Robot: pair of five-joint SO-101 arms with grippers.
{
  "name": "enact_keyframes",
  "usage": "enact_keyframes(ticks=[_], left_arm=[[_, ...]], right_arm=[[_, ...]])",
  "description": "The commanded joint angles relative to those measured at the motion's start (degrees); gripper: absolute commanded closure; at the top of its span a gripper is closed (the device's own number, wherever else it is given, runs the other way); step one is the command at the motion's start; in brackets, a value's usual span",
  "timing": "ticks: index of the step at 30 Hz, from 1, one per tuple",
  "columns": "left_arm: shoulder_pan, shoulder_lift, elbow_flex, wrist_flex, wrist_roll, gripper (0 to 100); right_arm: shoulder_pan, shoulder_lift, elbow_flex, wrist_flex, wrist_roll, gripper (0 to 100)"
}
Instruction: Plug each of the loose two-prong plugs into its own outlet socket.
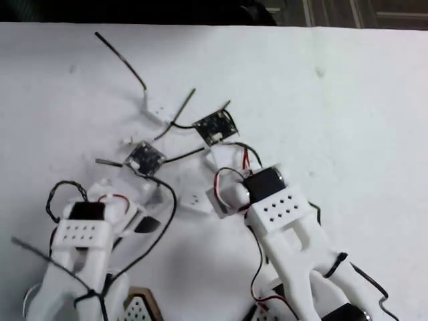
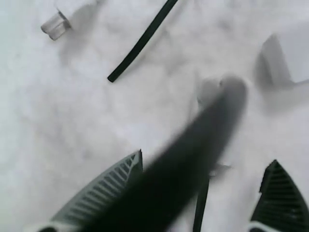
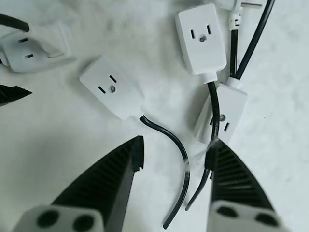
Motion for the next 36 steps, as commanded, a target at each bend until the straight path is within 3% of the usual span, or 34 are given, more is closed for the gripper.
enact_keyframes(ticks=[1, 5, 15, 22, 29, 36], left_arm=[[1.01, 3.65, -2.9, -3.52, -0.53, 62], [4.18, 8.04, -5.63, -2.81, -0.26, 63], [8.57, 19.65, -12.92, 1.67, -0.7, 83], [9.36, 18.77, -17.05, 10.2, -0.7, 98], [5.58, 7.87, -31.12, 20.66, -0.09, 98], [1.19, 14.37, -49.93, 25.76, -0.09, 98]], right_arm=[[0.48, -1.71, -0.26, -0.66, 0.35, 79.0], [0.48, -1.71, -0.26, -0.66, 0.35, 79.0], [0.57, -1.71, -0.26, -0.66, 0.35, 79.0], [1.45, -1.71, -0.26, -0.66, 0.35, 79.0], [5.32, -1.71, -0.7, -0.75, 0.35, 79.0], [5.41, -1.27, -0.7, -1.54, 0.35, 79.0]])
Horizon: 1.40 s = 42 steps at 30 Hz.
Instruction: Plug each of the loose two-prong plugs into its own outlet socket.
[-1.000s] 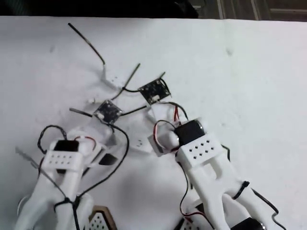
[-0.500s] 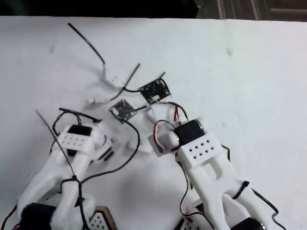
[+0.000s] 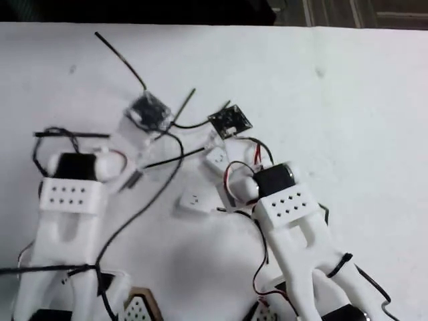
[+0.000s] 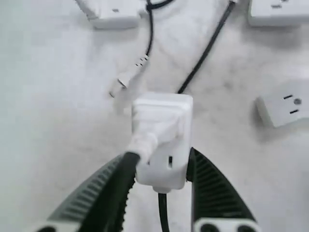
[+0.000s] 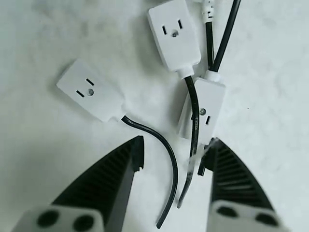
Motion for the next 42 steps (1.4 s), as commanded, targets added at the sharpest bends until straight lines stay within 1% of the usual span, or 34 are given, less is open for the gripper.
enact_keyframes(ticks=[1, 6, 13, 18, 20, 21, 23, 26, 28, 31, 34, 36, 39, 42], left_arm=[[-1.1, 5.14, -12.13, 2.02, 0.26, 98], [-0.92, 19.3, -26.81, 1.85, 0.26, 98], [-1.45, 42.59, -48.44, 1.85, 0.26, 98], [-2.24, 56.4, -60.57, 2.2, 0.18, 97], [-3.03, 60.35, -64.18, 2.46, 0.18, 93], [-3.38, 61.93, -66.02, 3.43, 0.18, 89], [-4.35, 63.87, -69.01, 6.15, 0.35, 79], [-5.58, 64.57, -73.05, 10.64, 4.48, 66], [-5.85, 64.57, -75.87, 13.71, 5.63, 64], [-5.23, 64.57, -80.79, 20.57, 2.2, 65], [-3.3, 65.01, -83.43, 26.46, -1.41, 67], [-2.33, 65.27, -82.73, 27.96, -4.04, 69], [-1.8, 65.27, -76.57, 26.2, -8.44, 72], [-1.8, 65.27, -67.69, 20.75, -12.84, 75]], right_arm=[[0.57, -1.27, -0.7, -1.01, 0.35, 79.0], [0.57, -1.27, -0.7, -1.01, 0.35, 79.0], [0.57, -1.19, -0.62, -1.01, 0.35, 79.0], [0.57, -1.19, -0.53, -1.01, 0.35, 79.0], [0.57, -1.19, -0.53, -1.01, 0.35, 79.0], [0.48, -1.19, -0.44, -1.01, 0.35, 79.0], [0.4, -1.19, -0.44, -1.01, 0.35, 79.0], [0.22, -1.19, -0.35, -1.01, 0.35, 79.0], [0.22, -1.19, -0.35, -1.01, 0.35, 79.0], [0.22, -1.19, -0.35, -1.01, 0.35, 79.0], [0.22, -1.19, -0.35, -1.01, 0.35, 79.0], [0.22, -1.19, -0.35, -1.01, 0.35, 79.0], [0.22, -1.19, -0.26, -1.01, 0.35, 79.0], [0.22, -1.19, -0.26, -1.01, 0.35, 79.0]])
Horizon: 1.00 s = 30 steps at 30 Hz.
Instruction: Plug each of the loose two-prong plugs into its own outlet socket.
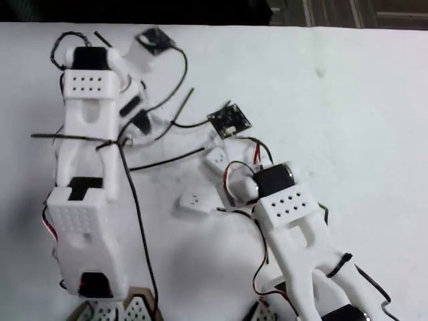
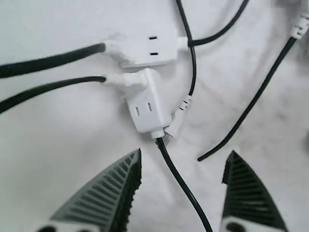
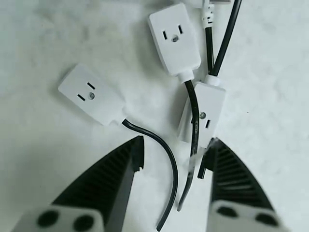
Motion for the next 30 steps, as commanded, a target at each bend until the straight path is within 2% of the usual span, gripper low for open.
enact_keyframes(ticks=[1, 8, 18, 21, 28, 30], left_arm=[[0.4, -0.4, 8.97, -6.68, -4.57, 76], [0.31, -0.4, 22.24, -21.1, -5.89, 77], [3.82, 2.68, 23.56, -23.21, -6.07, 77], [3.65, 6.81, 19.43, -21.98, -5.54, 77], [1.01, 18.42, 0.53, -9.41, -5.98, 78], [0.84, 22.02, -5.36, -5.54, -5.98, 81]], right_arm=[[0.31, -1.19, -0.26, -0.75, 0.35, 79.0], [0.31, -1.19, -0.26, -0.75, 0.35, 79.0], [0.31, -1.1, -0.18, -0.75, 0.35, 79.0], [0.31, -1.1, -0.18, -0.75, 0.35, 79.0], [0.31, -1.1, -0.18, -0.75, 0.35, 79.0], [0.31, -1.1, -0.18, -0.75, 0.35, 79.0]])
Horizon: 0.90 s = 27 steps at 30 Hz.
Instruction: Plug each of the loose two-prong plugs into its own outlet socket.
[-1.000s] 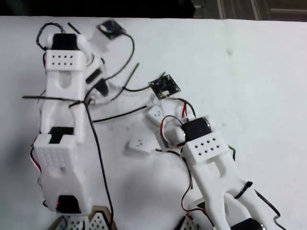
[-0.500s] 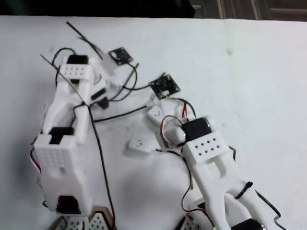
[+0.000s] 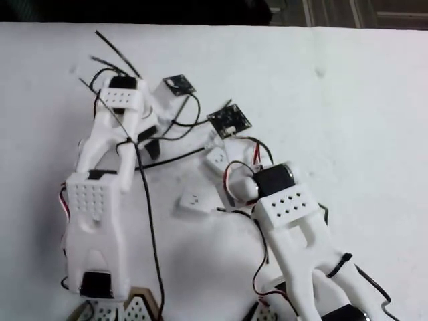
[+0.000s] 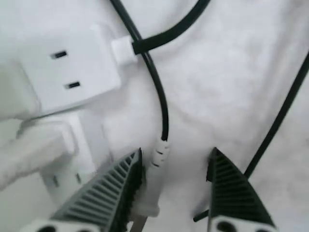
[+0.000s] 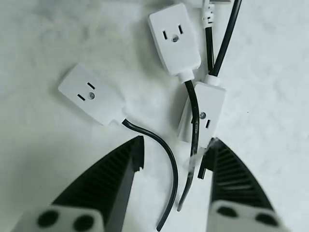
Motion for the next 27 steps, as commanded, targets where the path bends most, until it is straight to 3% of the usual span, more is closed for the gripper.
enact_keyframes(ticks=[1, 5, 13, 27], left_arm=[[-1.45, 5.05, -10.9, 6.95, -0.62, 84], [-0.48, 10.24, -21.45, 14.15, -0.62, 97], [-1.45, 7.96, -27.69, 15.12, 5.27, 98], [0.66, -25.8, 2.2, 14.95, 9.93, 98]], right_arm=[[0.31, -1.1, -0.18, -0.75, 0.35, 79.0], [0.31, -1.1, -0.18, -0.75, 0.35, 79.0], [0.31, -1.1, -0.18, -0.75, 0.35, 79.0], [0.31, -1.1, -0.18, -0.75, 0.35, 79.0]])
